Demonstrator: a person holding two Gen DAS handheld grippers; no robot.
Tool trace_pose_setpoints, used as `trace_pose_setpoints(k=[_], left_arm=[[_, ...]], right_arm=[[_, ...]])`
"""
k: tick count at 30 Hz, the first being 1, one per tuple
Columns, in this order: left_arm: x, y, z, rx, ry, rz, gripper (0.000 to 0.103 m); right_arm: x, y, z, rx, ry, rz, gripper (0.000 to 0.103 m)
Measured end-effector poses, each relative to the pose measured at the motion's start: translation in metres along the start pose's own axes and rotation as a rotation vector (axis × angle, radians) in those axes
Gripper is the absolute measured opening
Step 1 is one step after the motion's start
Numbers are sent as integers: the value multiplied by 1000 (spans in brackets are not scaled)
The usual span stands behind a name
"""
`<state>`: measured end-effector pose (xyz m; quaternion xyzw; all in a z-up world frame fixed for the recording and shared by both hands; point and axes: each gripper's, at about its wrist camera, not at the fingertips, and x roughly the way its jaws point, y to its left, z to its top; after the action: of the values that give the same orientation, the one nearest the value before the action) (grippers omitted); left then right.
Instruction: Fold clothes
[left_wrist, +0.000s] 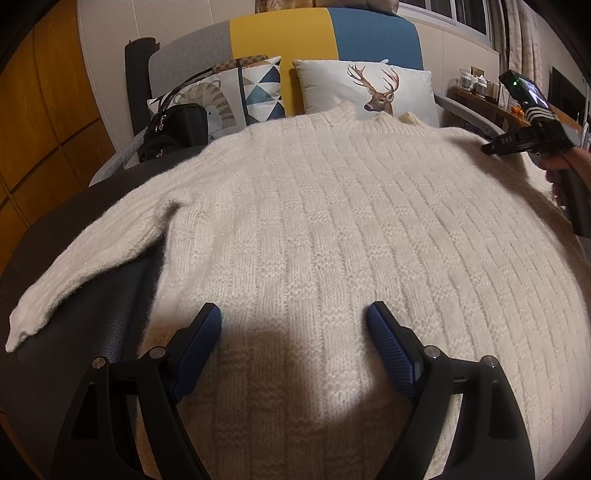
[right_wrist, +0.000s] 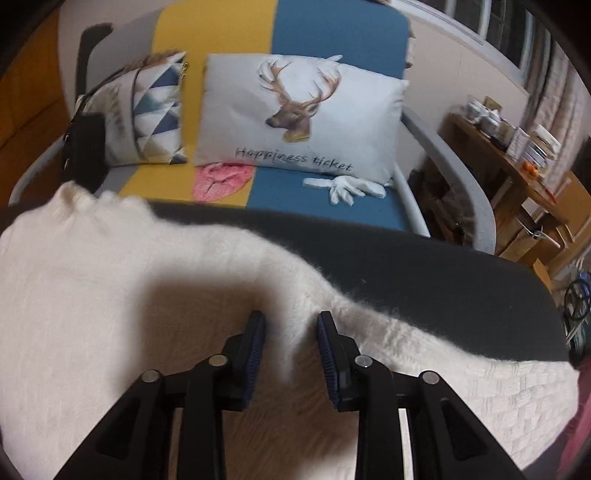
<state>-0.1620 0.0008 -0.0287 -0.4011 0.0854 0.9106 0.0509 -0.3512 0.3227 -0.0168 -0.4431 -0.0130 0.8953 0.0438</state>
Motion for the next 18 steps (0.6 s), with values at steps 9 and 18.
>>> trace_pose_setpoints(k=[9,18], left_arm=[[0,0,-1,-5,-6,2,84],[0,0,-1,-15,-6,-7,84]], right_arm=[[-16,6,9,82,-49,34,30],[6,139,4,-195,-55,139,26]])
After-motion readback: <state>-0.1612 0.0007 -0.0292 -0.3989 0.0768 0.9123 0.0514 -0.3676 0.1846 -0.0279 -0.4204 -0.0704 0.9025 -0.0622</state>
